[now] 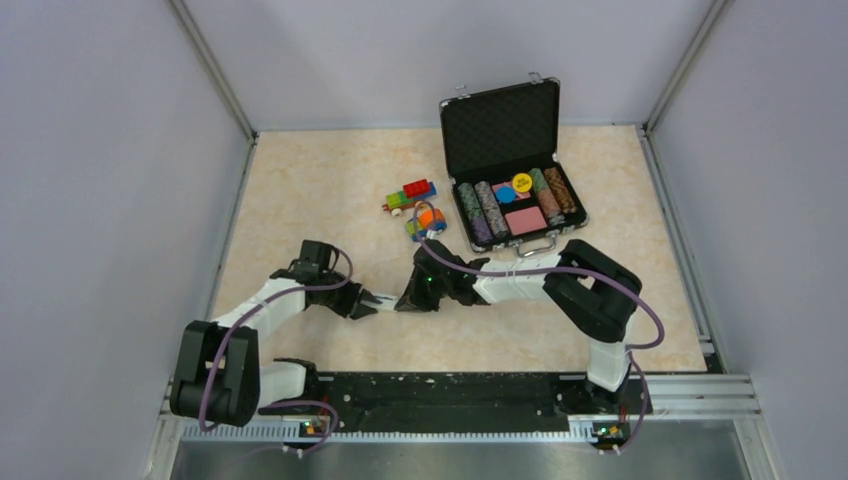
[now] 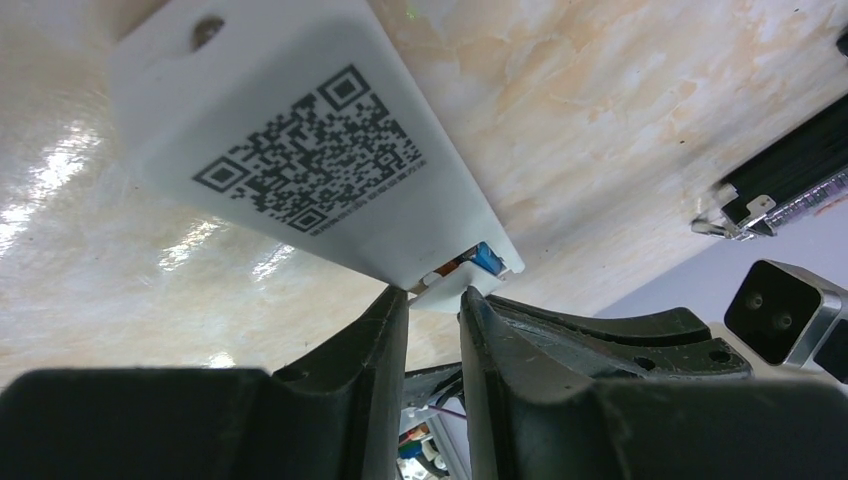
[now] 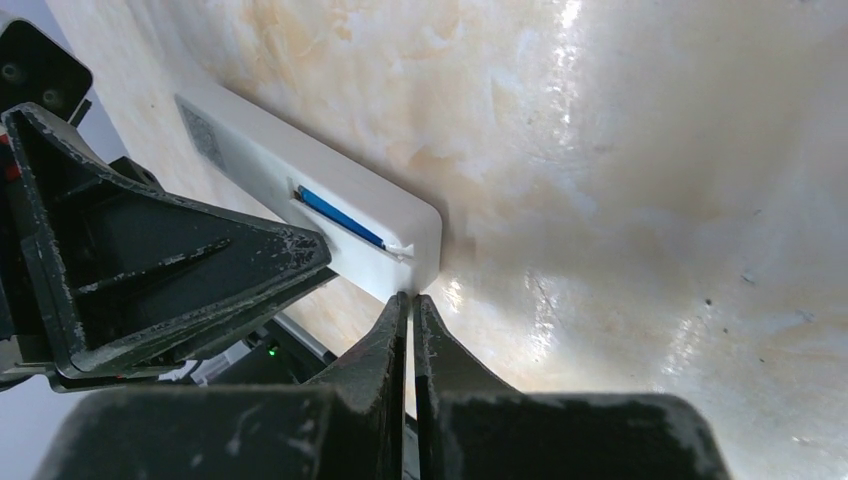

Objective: Load the batteries into the remote control

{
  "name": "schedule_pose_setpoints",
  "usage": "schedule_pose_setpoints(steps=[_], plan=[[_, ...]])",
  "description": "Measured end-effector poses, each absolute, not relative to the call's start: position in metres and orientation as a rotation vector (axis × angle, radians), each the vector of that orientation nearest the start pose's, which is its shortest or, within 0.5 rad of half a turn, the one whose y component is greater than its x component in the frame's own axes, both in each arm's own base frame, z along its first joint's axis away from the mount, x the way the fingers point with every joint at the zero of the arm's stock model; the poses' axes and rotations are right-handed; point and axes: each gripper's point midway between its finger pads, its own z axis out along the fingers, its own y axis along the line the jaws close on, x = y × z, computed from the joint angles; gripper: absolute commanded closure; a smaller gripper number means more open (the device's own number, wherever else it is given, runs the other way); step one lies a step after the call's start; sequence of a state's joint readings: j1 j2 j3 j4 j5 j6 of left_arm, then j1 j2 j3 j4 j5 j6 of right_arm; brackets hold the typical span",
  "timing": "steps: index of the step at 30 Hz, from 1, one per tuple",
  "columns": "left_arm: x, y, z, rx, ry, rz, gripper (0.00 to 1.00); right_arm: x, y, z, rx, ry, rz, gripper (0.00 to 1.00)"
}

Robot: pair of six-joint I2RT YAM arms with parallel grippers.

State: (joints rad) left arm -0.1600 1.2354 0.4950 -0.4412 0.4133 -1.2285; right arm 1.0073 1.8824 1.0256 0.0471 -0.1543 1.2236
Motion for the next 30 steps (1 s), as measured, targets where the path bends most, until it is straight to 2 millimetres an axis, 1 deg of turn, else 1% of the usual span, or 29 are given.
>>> schedule_pose_setpoints(steps=[12, 15, 20, 23, 25, 28, 30], plan=[[0.205, -0.143, 0.036, -1.4, 2.636, -0.882, 0.66, 0.197, 0.417, 0.035, 0.227, 2.697, 1.029, 1.0], [0.205, -0.143, 0.038, -1.39, 2.633, -0.887, 0.65, 0.197, 0.413, 0.032, 0.233, 2.69, 1.017, 1.0], [0.205, -0.143, 0.039, -1.375, 2.631, -0.89, 0.72, 0.199, 0.413, 0.031, 0.236, 2.677, 1.018, 0.99], [0.205, -0.143, 0.039, -1.367, 2.633, -0.889, 0.81, 0.199, 0.413, 0.033, 0.236, 2.666, 1.033, 0.85], [0.205, -0.143, 0.039, -1.363, 2.635, -0.889, 0.84, 0.198, 0.412, 0.035, 0.243, 2.661, 1.042, 0.77], [0.205, -0.143, 0.038, -1.358, 2.637, -0.889, 0.85, 0.197, 0.41, 0.039, 0.253, 2.65, 1.055, 0.68], [0.205, -0.143, 0.038, -1.358, 2.637, -0.888, 0.85, 0.198, 0.411, 0.045, 0.259, 2.64, 1.065, 0.65]])
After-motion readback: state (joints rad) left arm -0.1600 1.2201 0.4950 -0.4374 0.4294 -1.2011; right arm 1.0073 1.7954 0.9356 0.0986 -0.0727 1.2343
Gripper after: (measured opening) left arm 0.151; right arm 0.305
